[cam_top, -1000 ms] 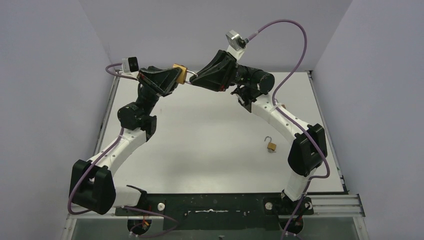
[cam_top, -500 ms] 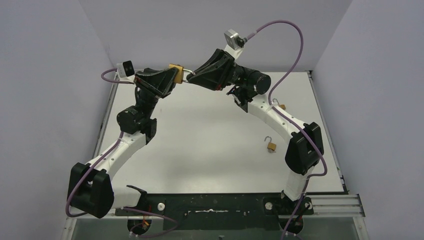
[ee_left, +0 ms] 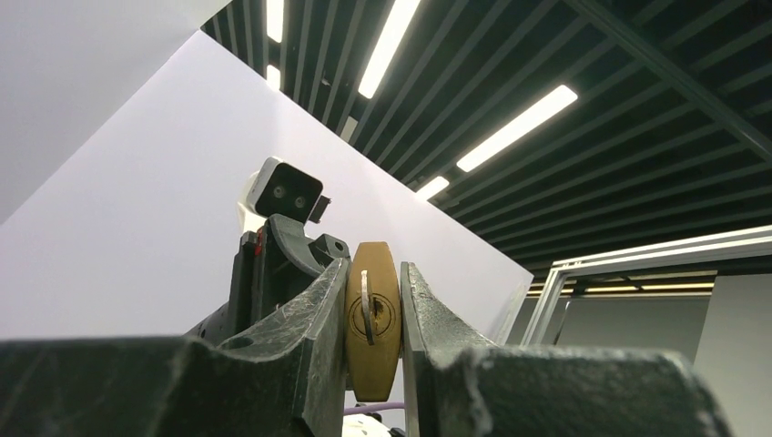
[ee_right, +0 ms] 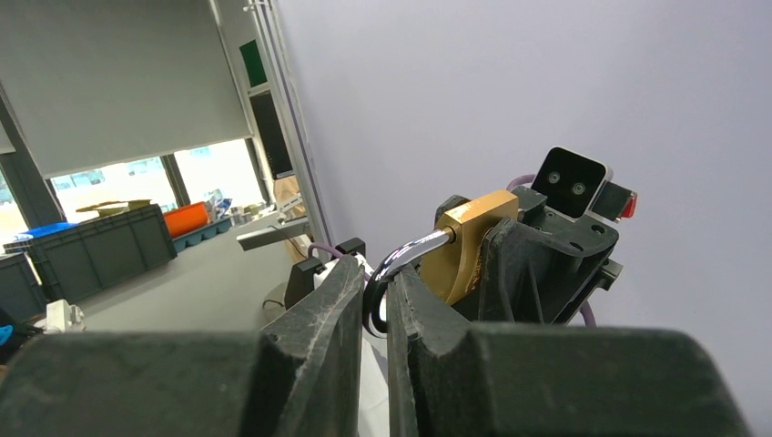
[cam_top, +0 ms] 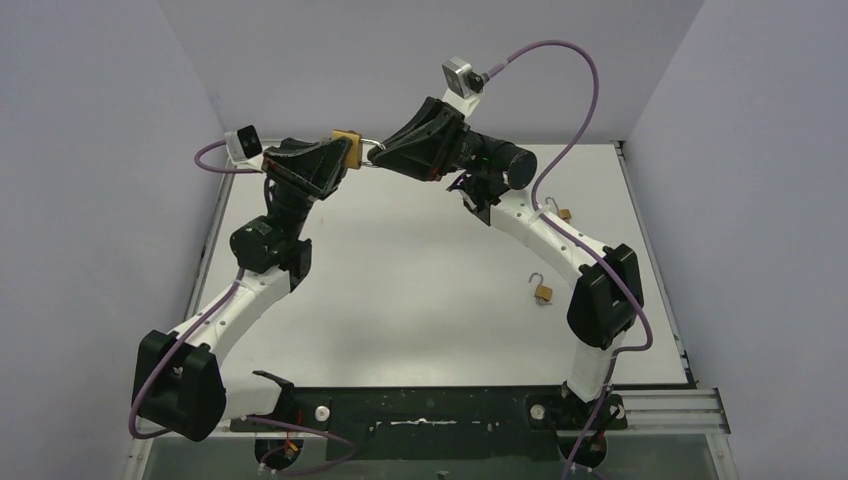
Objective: Lock with the key
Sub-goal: Lock the lock.
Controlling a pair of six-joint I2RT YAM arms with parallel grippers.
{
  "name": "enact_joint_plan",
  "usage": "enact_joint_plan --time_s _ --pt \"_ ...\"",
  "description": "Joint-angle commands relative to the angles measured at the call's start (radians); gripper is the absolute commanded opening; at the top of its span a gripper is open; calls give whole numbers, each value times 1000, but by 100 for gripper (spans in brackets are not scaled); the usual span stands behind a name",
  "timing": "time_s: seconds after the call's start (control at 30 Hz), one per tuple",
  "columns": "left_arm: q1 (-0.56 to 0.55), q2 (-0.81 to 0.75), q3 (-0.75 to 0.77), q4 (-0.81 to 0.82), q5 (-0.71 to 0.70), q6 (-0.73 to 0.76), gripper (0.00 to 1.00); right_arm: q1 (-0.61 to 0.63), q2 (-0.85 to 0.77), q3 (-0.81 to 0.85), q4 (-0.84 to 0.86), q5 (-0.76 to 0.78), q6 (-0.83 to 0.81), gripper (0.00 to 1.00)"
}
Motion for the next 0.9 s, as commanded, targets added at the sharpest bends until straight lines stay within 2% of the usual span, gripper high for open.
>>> enact_joint_plan --time_s 0.0,0.3,0.5,0.87 --pt "-91 1 -22 -63 299 69 0 60 39 43 -121 97 -41 0" --pt "-94 5 -4 -62 287 64 0 75 60 36 -131 120 -58 0" --pt "-94 -24 -7 -109 283 98 0 100 66 25 -226 131 -156 0" --pt "-96 -26 -5 -90 270 76 0 121 80 1 -265 153 -235 0"
